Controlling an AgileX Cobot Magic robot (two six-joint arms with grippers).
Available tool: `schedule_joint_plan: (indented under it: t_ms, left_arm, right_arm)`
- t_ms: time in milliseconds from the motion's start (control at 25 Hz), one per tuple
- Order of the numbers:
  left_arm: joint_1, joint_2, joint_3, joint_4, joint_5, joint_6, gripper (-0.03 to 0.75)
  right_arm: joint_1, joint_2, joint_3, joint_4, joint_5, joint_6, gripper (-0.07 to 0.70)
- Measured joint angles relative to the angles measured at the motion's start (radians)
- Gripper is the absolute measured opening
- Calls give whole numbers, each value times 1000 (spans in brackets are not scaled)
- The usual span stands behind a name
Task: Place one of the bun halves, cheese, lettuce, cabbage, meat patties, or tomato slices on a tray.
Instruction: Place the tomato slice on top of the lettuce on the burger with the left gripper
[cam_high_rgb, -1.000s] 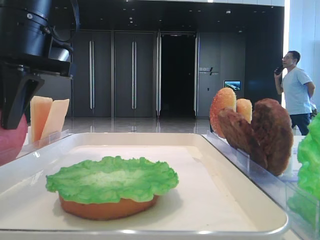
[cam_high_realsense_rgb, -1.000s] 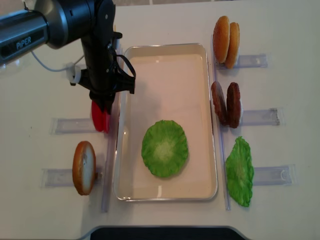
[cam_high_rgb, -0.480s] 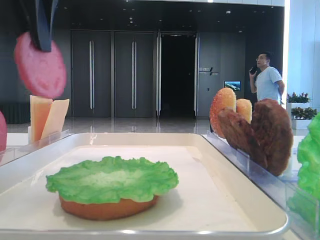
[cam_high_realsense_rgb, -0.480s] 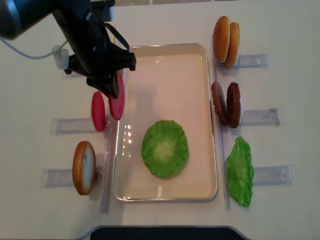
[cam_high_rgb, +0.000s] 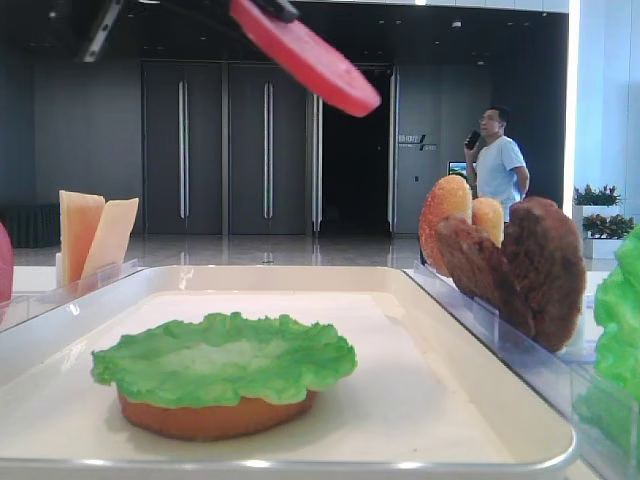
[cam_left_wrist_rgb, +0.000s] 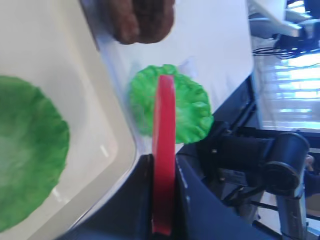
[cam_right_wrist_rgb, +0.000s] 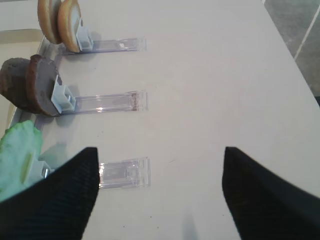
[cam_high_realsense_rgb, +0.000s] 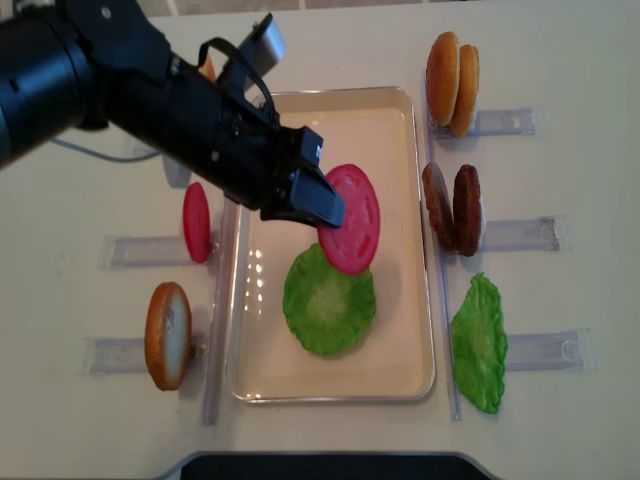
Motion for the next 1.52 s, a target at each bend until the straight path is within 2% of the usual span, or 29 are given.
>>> schedule_joint_plan:
  t_ms: [80,160,360,560,760,880,1320,1520]
  left_arm:
    - [0,0,70,-141,-29,147,62]
    - [0,0,133,-222,-54,241,62]
    - [0,43,215,-271,-88,318,62]
    - [0,119,229,-278,-103,331,61]
    - [0,138,230,-285,-167,332,61]
    - [0,141,230,-287,-182,332,61]
    - [0,162,230,-260,-183,243,61]
    - [0,162,230,-255,-164,235,61]
  right_arm:
    - [0,0,0,0,0,0,519]
    - [0,0,0,0,0,0,519]
    - [0,0,0,0,0,0,519]
    - [0,0,0,0,0,0,519]
    - [0,0,0,0,0,0,518]
    - [0,0,0,0,0,0,517]
    - [0,0,0,0,0,0,517]
    - [0,0,0,0,0,0,516]
